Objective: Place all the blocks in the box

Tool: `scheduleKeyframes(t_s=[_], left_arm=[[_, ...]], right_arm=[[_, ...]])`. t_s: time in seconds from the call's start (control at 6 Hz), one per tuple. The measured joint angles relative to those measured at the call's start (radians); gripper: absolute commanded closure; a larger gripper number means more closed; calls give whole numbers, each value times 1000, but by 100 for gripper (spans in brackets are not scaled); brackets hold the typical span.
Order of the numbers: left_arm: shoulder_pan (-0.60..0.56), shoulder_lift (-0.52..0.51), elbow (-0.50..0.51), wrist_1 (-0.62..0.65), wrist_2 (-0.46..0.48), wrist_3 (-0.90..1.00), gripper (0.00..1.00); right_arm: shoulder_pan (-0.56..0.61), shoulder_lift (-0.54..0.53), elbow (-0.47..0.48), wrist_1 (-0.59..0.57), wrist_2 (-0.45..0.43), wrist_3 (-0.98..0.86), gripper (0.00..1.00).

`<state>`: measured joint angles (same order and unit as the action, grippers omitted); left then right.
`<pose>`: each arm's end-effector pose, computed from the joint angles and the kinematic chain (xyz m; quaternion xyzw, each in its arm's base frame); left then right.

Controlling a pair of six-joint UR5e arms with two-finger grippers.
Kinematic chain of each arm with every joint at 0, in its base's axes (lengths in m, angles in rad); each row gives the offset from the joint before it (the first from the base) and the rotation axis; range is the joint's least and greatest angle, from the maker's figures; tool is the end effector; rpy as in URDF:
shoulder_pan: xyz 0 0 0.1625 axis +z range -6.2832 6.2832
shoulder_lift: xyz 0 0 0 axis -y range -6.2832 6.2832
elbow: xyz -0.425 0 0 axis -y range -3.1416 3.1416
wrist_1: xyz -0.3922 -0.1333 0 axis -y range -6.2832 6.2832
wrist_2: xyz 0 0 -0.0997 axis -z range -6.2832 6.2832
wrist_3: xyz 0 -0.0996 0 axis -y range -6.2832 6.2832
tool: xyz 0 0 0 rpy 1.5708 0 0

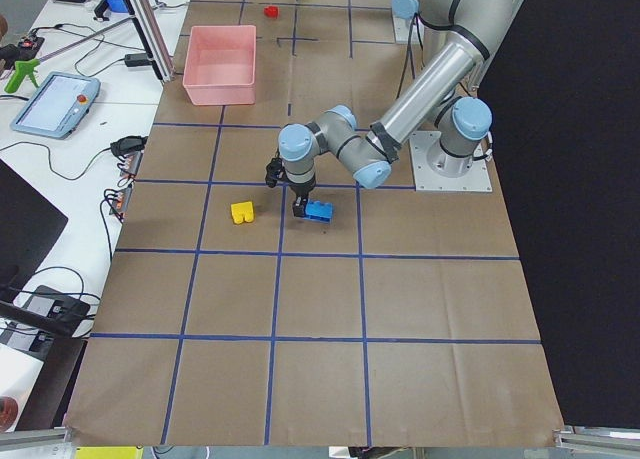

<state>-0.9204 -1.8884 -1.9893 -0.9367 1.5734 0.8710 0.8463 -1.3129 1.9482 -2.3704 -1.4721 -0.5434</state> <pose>0.2044 -0.4884 0.1937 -0.1100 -0.9926 -0.0378 0.0342 -0.2498 -0.4982 0.2592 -0.0860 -0.9917 0.0952 0.0089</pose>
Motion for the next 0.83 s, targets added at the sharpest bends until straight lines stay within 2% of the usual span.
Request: scheduleKeyframes(t_s=[0.83], left_arm=[[45, -18, -59, 44, 10, 19, 4]], right_arm=[[37, 113, 59, -153, -5, 49, 0]])
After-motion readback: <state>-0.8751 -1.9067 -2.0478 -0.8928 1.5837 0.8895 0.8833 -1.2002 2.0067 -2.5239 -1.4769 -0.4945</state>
